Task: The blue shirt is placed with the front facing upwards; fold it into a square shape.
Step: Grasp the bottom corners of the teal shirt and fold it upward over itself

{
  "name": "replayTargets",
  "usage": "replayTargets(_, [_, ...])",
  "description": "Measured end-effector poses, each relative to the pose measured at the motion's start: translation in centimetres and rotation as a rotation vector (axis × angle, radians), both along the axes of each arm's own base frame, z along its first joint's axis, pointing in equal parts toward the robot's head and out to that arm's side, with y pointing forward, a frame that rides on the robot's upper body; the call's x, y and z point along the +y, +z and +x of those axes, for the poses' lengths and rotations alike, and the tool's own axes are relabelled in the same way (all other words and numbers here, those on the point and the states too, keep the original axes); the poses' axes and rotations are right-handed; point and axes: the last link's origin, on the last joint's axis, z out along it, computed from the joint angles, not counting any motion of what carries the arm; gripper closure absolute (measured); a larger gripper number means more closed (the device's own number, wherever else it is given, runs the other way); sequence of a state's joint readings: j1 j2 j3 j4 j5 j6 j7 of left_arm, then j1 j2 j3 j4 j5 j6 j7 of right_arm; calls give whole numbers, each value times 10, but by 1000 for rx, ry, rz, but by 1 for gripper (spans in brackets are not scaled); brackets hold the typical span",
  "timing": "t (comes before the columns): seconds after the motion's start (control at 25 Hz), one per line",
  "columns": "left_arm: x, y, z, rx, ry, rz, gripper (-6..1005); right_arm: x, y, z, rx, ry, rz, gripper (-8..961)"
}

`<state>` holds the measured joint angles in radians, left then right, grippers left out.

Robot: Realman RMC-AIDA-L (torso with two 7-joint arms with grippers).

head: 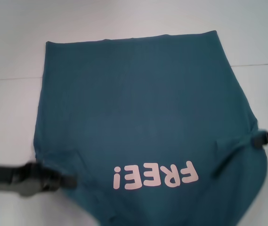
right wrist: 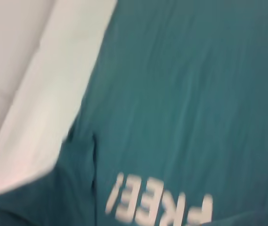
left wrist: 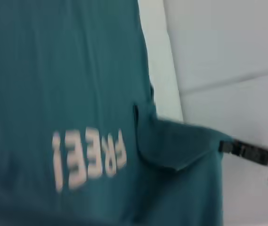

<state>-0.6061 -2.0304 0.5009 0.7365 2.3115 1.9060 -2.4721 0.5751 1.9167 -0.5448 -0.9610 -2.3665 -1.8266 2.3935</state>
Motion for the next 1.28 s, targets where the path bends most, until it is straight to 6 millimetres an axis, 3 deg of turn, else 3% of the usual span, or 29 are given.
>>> replayTargets(0.4, [96, -19, 29, 107, 121, 305, 953, 47, 6, 12, 45, -132, 336, 909])
replayTargets(0.68, [129, -28, 40, 179, 150, 441, 953, 70, -12, 13, 2, -163, 425, 905])
replayTargets(1.0, [151, -42, 47, 305, 141, 557, 954, 103, -39, 6, -151, -138, 446, 900])
replayTargets(1.28, [166, -36, 60, 354, 75, 629, 954, 125, -37, -3, -294, -97, 481, 896])
